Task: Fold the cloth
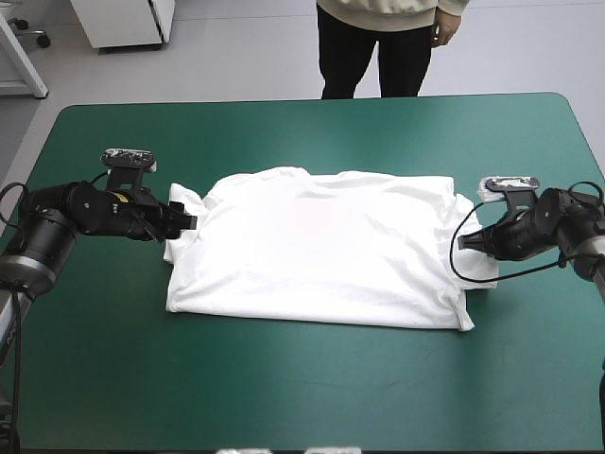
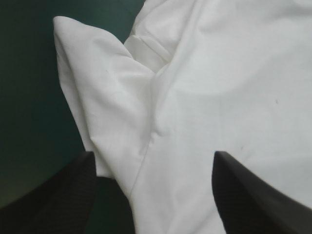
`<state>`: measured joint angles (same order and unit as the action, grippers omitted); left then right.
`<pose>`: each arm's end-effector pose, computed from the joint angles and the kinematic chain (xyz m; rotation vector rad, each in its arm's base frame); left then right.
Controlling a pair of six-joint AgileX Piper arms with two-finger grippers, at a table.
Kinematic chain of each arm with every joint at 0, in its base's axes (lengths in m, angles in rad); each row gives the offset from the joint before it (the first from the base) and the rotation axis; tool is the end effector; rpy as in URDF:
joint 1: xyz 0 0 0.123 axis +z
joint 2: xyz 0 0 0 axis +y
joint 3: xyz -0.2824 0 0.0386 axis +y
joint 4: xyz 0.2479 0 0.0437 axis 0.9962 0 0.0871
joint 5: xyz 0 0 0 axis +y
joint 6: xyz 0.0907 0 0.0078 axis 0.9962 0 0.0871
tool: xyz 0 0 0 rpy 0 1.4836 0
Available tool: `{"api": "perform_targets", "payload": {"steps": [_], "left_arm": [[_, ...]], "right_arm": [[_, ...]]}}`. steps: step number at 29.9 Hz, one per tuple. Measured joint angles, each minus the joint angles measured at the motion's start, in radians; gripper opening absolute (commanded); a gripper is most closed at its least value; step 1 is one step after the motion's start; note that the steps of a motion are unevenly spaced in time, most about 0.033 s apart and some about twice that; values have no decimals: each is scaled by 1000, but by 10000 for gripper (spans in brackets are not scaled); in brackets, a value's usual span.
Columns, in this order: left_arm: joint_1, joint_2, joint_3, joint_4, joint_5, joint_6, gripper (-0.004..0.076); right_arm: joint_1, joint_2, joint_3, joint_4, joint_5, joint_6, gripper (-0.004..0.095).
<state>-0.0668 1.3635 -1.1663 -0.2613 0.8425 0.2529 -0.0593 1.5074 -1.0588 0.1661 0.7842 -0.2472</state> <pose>0.2824 -0.0365 0.3296 0.2586 2.4834 -0.2388 0.3008 -0.0072 0.2570 -0.1288 2.6962 0.1017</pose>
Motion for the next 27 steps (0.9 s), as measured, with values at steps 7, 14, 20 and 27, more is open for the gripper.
{"api": "perform_targets", "payload": {"steps": [7,14,20,27], "left_arm": [[0,0,-2,8,9,7,491],[0,2,-40,66,48,7,490],[0,2,-45,87,93,7,490],[0,2,-46,92,111,7,490]], "right_arm": [[35,-121,1,3,31,0,-13],[227,-147,-59,48,53,2,-13],[380,-24,-179,63,73,29,-13],[438,164,-213,54,68,29,228]]}}
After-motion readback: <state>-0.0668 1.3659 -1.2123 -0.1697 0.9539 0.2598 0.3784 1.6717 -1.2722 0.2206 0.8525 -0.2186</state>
